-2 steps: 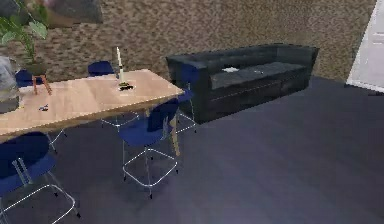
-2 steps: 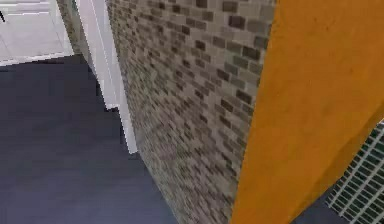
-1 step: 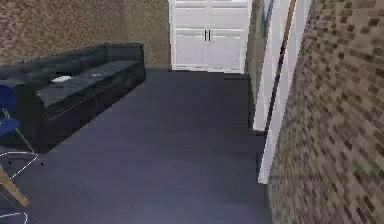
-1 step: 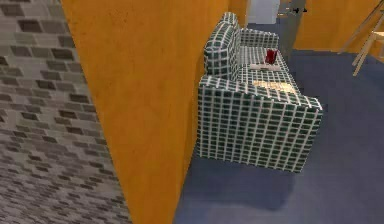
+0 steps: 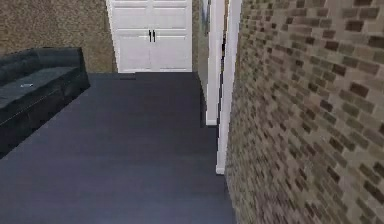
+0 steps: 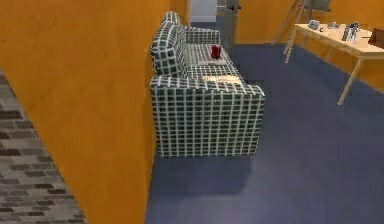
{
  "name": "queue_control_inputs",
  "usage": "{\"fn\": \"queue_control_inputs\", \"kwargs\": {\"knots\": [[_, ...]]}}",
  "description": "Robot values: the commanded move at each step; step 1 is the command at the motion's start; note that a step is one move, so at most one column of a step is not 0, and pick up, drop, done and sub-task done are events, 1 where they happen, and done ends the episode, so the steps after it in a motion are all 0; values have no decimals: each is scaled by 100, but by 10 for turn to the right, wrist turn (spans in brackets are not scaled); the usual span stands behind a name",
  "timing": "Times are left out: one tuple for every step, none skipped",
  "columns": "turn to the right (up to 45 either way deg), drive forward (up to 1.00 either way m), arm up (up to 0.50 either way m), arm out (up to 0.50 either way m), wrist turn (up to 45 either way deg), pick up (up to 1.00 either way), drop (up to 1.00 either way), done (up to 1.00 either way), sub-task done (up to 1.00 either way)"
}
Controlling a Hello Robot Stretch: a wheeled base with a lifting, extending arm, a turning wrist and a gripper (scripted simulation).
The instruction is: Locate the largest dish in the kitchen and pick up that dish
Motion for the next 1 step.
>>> {"fn": "queue_control_inputs", "kwargs": {"knots": [[0,100,0,0,0,0,0,0,0]]}}
